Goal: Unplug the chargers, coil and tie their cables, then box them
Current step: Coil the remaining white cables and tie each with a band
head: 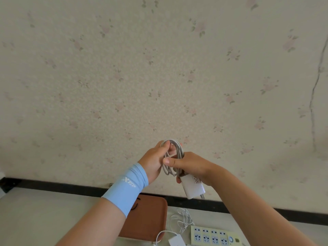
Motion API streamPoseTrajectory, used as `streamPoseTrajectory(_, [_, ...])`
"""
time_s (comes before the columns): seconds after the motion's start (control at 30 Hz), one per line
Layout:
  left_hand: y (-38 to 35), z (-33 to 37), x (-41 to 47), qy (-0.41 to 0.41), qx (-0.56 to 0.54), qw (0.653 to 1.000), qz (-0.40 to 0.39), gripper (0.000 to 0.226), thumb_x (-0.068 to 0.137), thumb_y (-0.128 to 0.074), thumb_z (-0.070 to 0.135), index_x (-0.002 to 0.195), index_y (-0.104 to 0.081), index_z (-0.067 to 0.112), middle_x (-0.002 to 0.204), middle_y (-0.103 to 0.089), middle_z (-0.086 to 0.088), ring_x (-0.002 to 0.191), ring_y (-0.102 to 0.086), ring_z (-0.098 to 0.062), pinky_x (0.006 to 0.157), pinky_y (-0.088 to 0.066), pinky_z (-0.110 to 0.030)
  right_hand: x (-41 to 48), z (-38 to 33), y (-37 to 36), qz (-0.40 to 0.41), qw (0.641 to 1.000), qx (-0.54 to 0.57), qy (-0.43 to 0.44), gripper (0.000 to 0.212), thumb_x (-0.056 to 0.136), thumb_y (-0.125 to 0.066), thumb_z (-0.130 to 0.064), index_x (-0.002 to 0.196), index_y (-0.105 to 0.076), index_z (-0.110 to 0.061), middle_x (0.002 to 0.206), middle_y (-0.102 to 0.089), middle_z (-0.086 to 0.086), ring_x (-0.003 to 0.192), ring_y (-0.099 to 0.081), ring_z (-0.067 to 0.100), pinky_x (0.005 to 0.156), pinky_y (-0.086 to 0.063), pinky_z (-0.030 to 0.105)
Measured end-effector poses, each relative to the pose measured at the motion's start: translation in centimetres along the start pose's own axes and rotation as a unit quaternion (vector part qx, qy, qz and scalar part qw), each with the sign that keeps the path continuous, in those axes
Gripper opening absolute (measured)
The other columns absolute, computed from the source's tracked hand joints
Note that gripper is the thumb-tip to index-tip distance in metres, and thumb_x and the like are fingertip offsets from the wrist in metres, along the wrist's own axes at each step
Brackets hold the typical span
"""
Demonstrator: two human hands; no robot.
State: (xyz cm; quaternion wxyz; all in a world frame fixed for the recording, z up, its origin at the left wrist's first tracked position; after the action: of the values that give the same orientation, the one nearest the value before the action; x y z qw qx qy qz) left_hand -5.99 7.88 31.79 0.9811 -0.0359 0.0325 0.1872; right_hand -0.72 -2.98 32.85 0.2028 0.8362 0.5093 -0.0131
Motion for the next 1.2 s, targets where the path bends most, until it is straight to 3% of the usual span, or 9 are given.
streamPoseTrajectory(0.17, [-0.6,0.2,-0.5,0.016,0.1,0.993,-0.057,0.051,0.096,-0.038,0.059,0.133,-0.054,0.027,0.132,-0.062,0.014,0.127,-0.052,-0.007,0.109,-0.042,-0.036,-0.3,0.2,-1.1,-0.051,0.997,0.058,0.029,0.037,0.078,-0.083,-0.038,0.101,-0.072,-0.011,0.089,-0.073,0.007,0.074,-0.067,0.02,0.068,-0.055,0.031])
streamPoseTrajectory(0.3, [-0.1,0.8,-0.8,0.037,0.132,0.987,-0.081,0.061,0.084,-0.053,0.061,0.128,-0.053,0.019,0.123,-0.067,-0.004,0.116,-0.061,-0.018,0.11,-0.04,-0.041,-0.7,0.0,-1.4,-0.068,0.995,0.037,0.057,0.015,0.087,-0.074,-0.019,0.098,-0.068,-0.009,0.085,-0.071,0.011,0.068,-0.065,0.019,0.067,-0.055,0.032])
streamPoseTrajectory(0.43, [-0.1,2.3,-1.3,0.007,-0.114,0.991,-0.072,0.047,0.089,-0.058,0.039,0.126,-0.052,0.01,0.129,-0.061,-0.024,0.124,-0.057,-0.037,0.114,-0.036,-0.047,-0.7,0.4,-1.8,-0.073,0.997,0.002,0.033,0.043,0.079,-0.071,-0.028,0.102,-0.065,0.008,0.077,-0.067,0.006,0.065,-0.063,0.022,0.075,-0.053,0.038])
streamPoseTrajectory(0.53, [-0.9,3.2,-1.6,0.002,-0.233,0.971,-0.052,0.046,0.095,-0.047,0.042,0.127,-0.054,0.009,0.122,-0.067,-0.019,0.113,-0.065,-0.036,0.105,-0.043,-0.048,-0.7,0.4,-2.7,-0.11,0.993,0.033,0.034,0.021,0.088,-0.063,-0.018,0.101,-0.068,-0.002,0.079,-0.068,0.007,0.062,-0.062,0.022,0.071,-0.054,0.033])
streamPoseTrajectory(0.6, [-1.2,3.3,-1.8,0.008,-0.237,0.971,-0.028,0.038,0.09,-0.055,0.042,0.106,-0.062,0.009,0.091,-0.073,-0.014,0.084,-0.071,-0.033,0.089,-0.052,-0.044,-0.7,0.2,-3.4,-0.127,0.99,0.048,0.036,0.015,0.09,-0.06,-0.016,0.1,-0.069,-0.009,0.082,-0.069,0.009,0.062,-0.062,0.021,0.07,-0.053,0.033])
streamPoseTrajectory(0.7, [-1.3,3.2,-1.8,0.018,-0.23,0.973,0.013,0.034,0.085,-0.064,0.046,0.078,-0.056,0.013,0.05,-0.045,-0.002,0.048,-0.052,-0.021,0.066,-0.048,-0.036,-0.5,0.1,-3.9,-0.135,0.989,0.043,0.032,0.016,0.088,-0.061,-0.017,0.1,-0.07,-0.012,0.088,-0.072,0.011,0.06,-0.063,0.02,0.071,-0.053,0.032])
streamPoseTrajectory(0.97, [0.9,3.5,-1.0,-0.008,-0.257,0.959,0.119,0.046,0.097,-0.045,0.056,0.073,-0.052,0.018,0.043,-0.027,0.004,0.035,-0.025,-0.011,0.041,-0.029,-0.021,0.2,-0.1,-3.5,-0.037,0.997,-0.05,0.045,0.049,0.075,-0.083,-0.038,0.108,-0.066,-0.005,0.098,-0.075,0.008,0.082,-0.071,0.018,0.084,-0.059,0.041])
streamPoseTrajectory(1.1, [1.5,3.1,-0.7,0.0,-0.288,0.947,0.144,0.043,0.097,-0.046,0.055,0.073,-0.052,0.02,0.044,-0.029,0.005,0.035,-0.026,-0.011,0.039,-0.03,-0.021,-0.1,-0.1,-3.6,-0.055,0.996,-0.058,0.04,0.029,0.089,-0.071,-0.043,0.094,-0.065,-0.015,0.087,-0.076,-0.001,0.078,-0.069,0.013,0.08,-0.057,0.034])
streamPoseTrajectory(1.2, [1.3,2.9,-0.7,0.001,-0.298,0.947,0.121,0.036,0.096,-0.051,0.051,0.083,-0.054,0.018,0.046,-0.037,0.004,0.038,-0.038,-0.012,0.047,-0.045,-0.026,-0.2,-0.2,-3.7,-0.061,0.992,-0.095,0.047,0.024,0.098,-0.059,-0.041,0.09,-0.06,-0.018,0.081,-0.072,-0.007,0.071,-0.066,0.009,0.073,-0.055,0.027])
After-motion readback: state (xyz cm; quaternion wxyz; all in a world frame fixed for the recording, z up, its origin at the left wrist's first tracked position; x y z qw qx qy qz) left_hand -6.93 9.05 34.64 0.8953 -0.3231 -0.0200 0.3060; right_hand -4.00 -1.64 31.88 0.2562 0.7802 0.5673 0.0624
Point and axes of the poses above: each hand's wrist, its own x-axis towards the middle knuckle, its own y-axis out of the back of the hand, z = x × y, the point moved 6 cm from there along x, towards the middle knuckle
